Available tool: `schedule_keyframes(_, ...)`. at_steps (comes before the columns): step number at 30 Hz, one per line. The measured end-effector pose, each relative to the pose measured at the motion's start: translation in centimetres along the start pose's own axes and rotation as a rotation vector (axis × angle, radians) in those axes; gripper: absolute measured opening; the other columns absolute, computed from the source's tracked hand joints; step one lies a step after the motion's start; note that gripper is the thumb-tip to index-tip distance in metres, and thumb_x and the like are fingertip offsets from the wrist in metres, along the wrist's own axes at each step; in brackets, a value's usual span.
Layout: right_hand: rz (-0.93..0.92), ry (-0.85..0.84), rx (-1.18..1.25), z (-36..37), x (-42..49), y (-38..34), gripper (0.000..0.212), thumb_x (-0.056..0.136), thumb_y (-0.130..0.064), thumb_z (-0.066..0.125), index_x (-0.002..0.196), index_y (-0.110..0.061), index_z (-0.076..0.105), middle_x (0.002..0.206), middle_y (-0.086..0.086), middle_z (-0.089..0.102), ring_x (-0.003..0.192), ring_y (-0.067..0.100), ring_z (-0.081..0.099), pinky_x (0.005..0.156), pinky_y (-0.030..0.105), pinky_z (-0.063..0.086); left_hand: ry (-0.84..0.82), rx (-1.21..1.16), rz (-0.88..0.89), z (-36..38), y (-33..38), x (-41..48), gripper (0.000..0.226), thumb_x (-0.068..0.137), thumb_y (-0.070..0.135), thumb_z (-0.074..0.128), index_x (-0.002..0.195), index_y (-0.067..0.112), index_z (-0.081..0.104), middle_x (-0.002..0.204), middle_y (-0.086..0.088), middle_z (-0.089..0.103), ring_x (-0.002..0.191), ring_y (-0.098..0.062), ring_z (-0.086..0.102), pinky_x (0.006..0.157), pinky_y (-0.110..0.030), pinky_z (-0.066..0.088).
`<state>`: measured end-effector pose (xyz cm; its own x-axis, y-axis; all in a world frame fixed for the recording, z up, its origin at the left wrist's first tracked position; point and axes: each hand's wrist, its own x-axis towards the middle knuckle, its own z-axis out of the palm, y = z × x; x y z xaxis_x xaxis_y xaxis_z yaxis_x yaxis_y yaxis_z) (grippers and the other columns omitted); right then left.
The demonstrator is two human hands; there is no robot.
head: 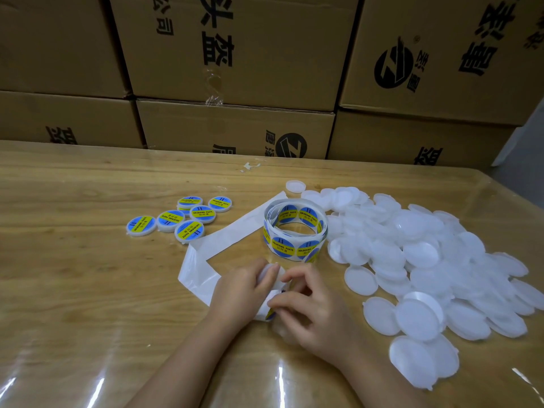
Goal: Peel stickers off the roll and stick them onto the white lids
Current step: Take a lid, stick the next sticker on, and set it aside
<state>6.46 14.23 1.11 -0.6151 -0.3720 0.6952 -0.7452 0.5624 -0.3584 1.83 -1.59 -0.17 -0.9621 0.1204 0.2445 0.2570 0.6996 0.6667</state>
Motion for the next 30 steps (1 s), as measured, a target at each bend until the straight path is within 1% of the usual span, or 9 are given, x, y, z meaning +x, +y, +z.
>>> schedule_keyframes(6, 0.122, 0.16, 0.091, 0.0, -0.1, 0.4, 0.011, 0.084, -0.012, 0.062, 0.089, -0.019, 0.069, 0.103, -0.002, 0.049, 0.069, 0.004, 0.049, 0.061, 0.016, 0.045, 0.012, -0.03, -0.017, 0.0, -0.2, 0.2, 0.036, 0.094, 0.047, 0.045, 0.075, 0.017, 0.054, 0.064, 0.001, 0.055, 0.07, -0.023, 0.054, 0.063, -0.035, 0.041)
schedule_keyframes(9, 0.243, 0.297, 0.197, -0.3, 0.3, 0.8, 0.01, 0.085, -0.014, 0.06, 0.086, -0.015, 0.07, 0.097, -0.001, 0.055, 0.073, 0.005, 0.056, 0.065, 0.013, 0.045, 0.025, -0.013, -0.039, 0.1, -0.3, 0.0, 0.035, 0.093, 0.046, 0.042, 0.066, 0.024, 0.044, 0.057, 0.005, 0.051, 0.066, -0.02, 0.054, 0.054, -0.032, 0.034)
schedule_keyframes(11, 0.314, 0.355, 0.276, -0.5, 0.5, 0.9, 0.012, 0.085, -0.012, 0.061, 0.084, -0.02, 0.069, 0.092, -0.005, 0.059, 0.079, 0.005, 0.059, 0.068, 0.014, 0.045, 0.021, -0.124, -0.093, 0.0, -0.3, 0.2, 0.031, 0.087, 0.046, 0.04, 0.064, 0.025, 0.037, 0.056, 0.003, 0.05, 0.063, -0.019, 0.058, 0.053, -0.034, 0.035)
schedule_keyframes(13, 0.461, 0.415, 0.435, -0.7, 0.8, 0.9, 0.023, 0.084, -0.006, 0.063, 0.081, -0.028, 0.069, 0.084, -0.009, 0.063, 0.078, 0.006, 0.06, 0.068, 0.015, 0.046, 0.036, -0.373, -0.181, -0.3, -0.2, 0.3, 0.023, 0.08, 0.041, 0.041, 0.069, 0.021, 0.042, 0.06, 0.001, 0.057, 0.06, -0.013, 0.062, 0.06, -0.036, 0.042)
schedule_keyframes(15, 0.647, 0.489, 0.622, -0.9, 1.0, 1.0, 0.029, 0.084, 0.0, 0.065, 0.08, -0.027, 0.072, 0.072, -0.009, 0.065, 0.065, 0.005, 0.058, 0.064, 0.014, 0.046, 0.054, -0.589, -0.217, -0.7, -0.2, 0.4, 0.016, 0.086, 0.031, 0.051, 0.079, 0.018, 0.056, 0.067, 0.004, 0.066, 0.063, -0.008, 0.063, 0.066, -0.03, 0.047)
schedule_keyframes(18, 0.819, 0.595, 0.809, -1.2, 1.2, 1.4, 0.03, 0.085, 0.0, 0.063, 0.077, -0.026, 0.075, 0.065, -0.006, 0.066, 0.056, 0.004, 0.052, 0.055, 0.014, 0.044, 0.035, -0.701, -0.156, -1.2, 0.0, 0.4, 0.012, 0.092, 0.024, 0.059, 0.085, 0.017, 0.067, 0.078, 0.002, 0.07, 0.074, -0.006, 0.064, 0.07, -0.018, 0.047)
schedule_keyframes(22, 0.878, 0.619, 0.867, -1.4, 1.5, 1.3, 0.025, 0.084, -0.005, 0.065, 0.078, -0.026, 0.076, 0.067, -0.006, 0.068, 0.056, 0.002, 0.052, 0.053, 0.013, 0.044, -0.099, -0.754, -0.094, -1.3, 0.8, 0.1, 0.013, 0.088, 0.019, 0.063, 0.082, 0.011, 0.071, 0.081, -0.005, 0.073, 0.076, -0.007, 0.064, 0.073, -0.018, 0.049)
schedule_keyframes(26, 0.881, 0.561, 0.776, -1.4, 1.3, 1.2, 0.018, 0.082, -0.005, 0.068, 0.077, -0.022, 0.075, 0.076, -0.003, 0.073, 0.067, 0.002, 0.065, 0.061, 0.011, 0.048, -0.226, -0.822, -0.105, -0.7, 1.3, -0.3, 0.007, 0.085, 0.015, 0.065, 0.083, 0.01, 0.07, 0.083, -0.006, 0.075, 0.082, -0.01, 0.07, 0.073, -0.015, 0.049)
schedule_keyframes(30, 0.872, 0.488, 0.657, -1.1, 1.1, 1.4, 0.018, 0.083, -0.007, 0.069, 0.082, -0.025, 0.072, 0.082, -0.007, 0.074, 0.078, 0.004, 0.067, 0.067, 0.009, 0.047, -0.258, -0.931, -0.098, -1.1, 1.5, -0.4, 0.022, 0.075, 0.023, 0.066, 0.088, 0.006, 0.071, 0.085, -0.011, 0.075, 0.083, -0.017, 0.071, 0.071, -0.016, 0.051)
